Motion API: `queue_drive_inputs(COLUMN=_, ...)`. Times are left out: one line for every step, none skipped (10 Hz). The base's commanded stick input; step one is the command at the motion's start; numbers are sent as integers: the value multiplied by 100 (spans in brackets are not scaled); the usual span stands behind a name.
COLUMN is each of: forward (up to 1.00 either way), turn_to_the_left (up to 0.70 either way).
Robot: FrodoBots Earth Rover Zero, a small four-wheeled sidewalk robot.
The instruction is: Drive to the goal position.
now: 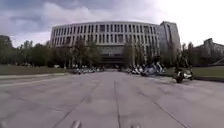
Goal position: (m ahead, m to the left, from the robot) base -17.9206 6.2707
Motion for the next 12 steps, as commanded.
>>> queue_drive_inputs(forward=100, turn_to_the_left=0)
queue_drive_inputs(forward=100, turn_to_the_left=0)
queue_drive_inputs(forward=100, turn_to_the_left=0)
queue_drive_inputs(forward=100, turn_to_the_left=-12)
queue_drive_inputs(forward=100, turn_to_the_left=-27)
queue_drive_inputs(forward=100, turn_to_the_left=-5)
queue_drive_inputs(forward=100, turn_to_the_left=-1)
queue_drive_inputs(forward=100, turn_to_the_left=0)
queue_drive_inputs(forward=100, turn_to_the_left=0)
queue_drive_inputs(forward=100, turn_to_the_left=0)
queue_drive_inputs(forward=100, turn_to_the_left=-2)
queue_drive_inputs(forward=100, turn_to_the_left=0)
